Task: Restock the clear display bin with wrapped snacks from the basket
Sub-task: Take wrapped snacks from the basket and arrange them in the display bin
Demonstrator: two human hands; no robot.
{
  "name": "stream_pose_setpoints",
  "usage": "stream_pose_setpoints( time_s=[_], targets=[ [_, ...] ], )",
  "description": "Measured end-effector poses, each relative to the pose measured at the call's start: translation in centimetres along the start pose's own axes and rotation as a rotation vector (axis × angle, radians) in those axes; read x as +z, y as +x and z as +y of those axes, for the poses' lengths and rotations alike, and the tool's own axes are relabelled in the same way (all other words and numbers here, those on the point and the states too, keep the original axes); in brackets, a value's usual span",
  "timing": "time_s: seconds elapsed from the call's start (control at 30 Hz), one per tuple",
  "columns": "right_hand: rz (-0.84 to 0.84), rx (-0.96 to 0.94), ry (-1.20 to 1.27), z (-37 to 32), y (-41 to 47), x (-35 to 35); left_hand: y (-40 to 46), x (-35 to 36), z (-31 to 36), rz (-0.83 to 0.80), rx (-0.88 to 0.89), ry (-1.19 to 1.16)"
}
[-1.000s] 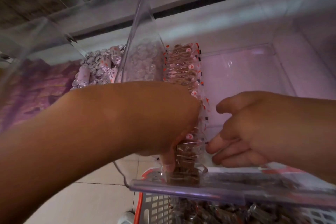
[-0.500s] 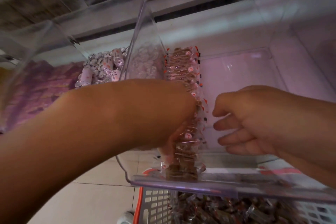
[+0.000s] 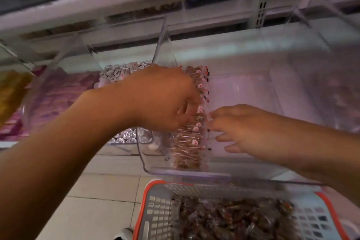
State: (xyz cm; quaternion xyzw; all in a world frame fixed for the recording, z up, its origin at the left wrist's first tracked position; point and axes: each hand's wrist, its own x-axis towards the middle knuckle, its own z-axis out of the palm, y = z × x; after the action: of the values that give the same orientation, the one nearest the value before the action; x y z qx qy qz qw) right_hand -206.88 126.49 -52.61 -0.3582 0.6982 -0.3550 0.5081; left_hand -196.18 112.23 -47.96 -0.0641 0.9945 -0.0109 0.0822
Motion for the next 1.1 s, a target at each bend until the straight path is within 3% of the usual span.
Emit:
stream_pose_setpoints(
  time_s=[0.17, 0.27, 0.37, 0.47, 0.6, 0.77, 0.83, 0.9, 0.97, 1.0, 1.03, 1.1],
  targets=[
    [0.165, -0.399, -0.638, 1.9, -7.1, -1.2, -3.5, -0.5, 2.4, 0.098, 0.015, -0.151],
    [0.25, -0.484, -0.86, 4.4, -10.7, -1.2, -6.9, 1.0, 5.3, 0.105, -0.006, -0.242],
    [0.359, -0.477, -1.079, 6.4, -10.5, -1.0, -8.7, 3.7, 7.8, 0.183, -0.06, -0.133],
    [0.411, -0.502, -1.081, 6.5, -10.0, -0.7, -9.2, 4.1, 8.5, 0.225, -0.145, -0.177],
    [0.479, -0.678, -0.955, 6.9, -11.8, -0.8, -10.7, 3.9, 9.8, 0.353, -0.09, -0.207],
    [0.6, -0.647, -0.969, 8.8, -13.3, 0.3, -11.2, 5.6, 12.5, 0.41, -0.151, -0.187],
    [0.756, -0.746, -0.957, 9.4, -14.1, 1.4, -11.7, 6.2, 12.9, 0.538, -0.179, -0.103],
    [0.866, -0.899, -0.881, 11.2, -14.8, 3.6, -12.3, 7.5, 13.8, 0.83, -0.241, -0.067],
    [0.748, -0.821, -0.818, 13.9, -14.9, 6.5, -12.5, 10.0, 15.6, 1.081, -0.283, -0.189],
    [0.585, -0.635, -0.822, 15.4, -14.4, 7.7, -12.3, 11.9, 16.6, 1.085, -0.306, -0.267],
    [0.379, -0.387, -0.849, 17.3, -13.5, 8.8, -11.9, 14.3, 17.3, 0.966, -0.352, -0.361],
    [0.017, 0.053, -0.905, 22.0, -11.4, 10.3, -11.3, 20.4, 18.6, 0.422, -0.554, -0.475]
  ],
)
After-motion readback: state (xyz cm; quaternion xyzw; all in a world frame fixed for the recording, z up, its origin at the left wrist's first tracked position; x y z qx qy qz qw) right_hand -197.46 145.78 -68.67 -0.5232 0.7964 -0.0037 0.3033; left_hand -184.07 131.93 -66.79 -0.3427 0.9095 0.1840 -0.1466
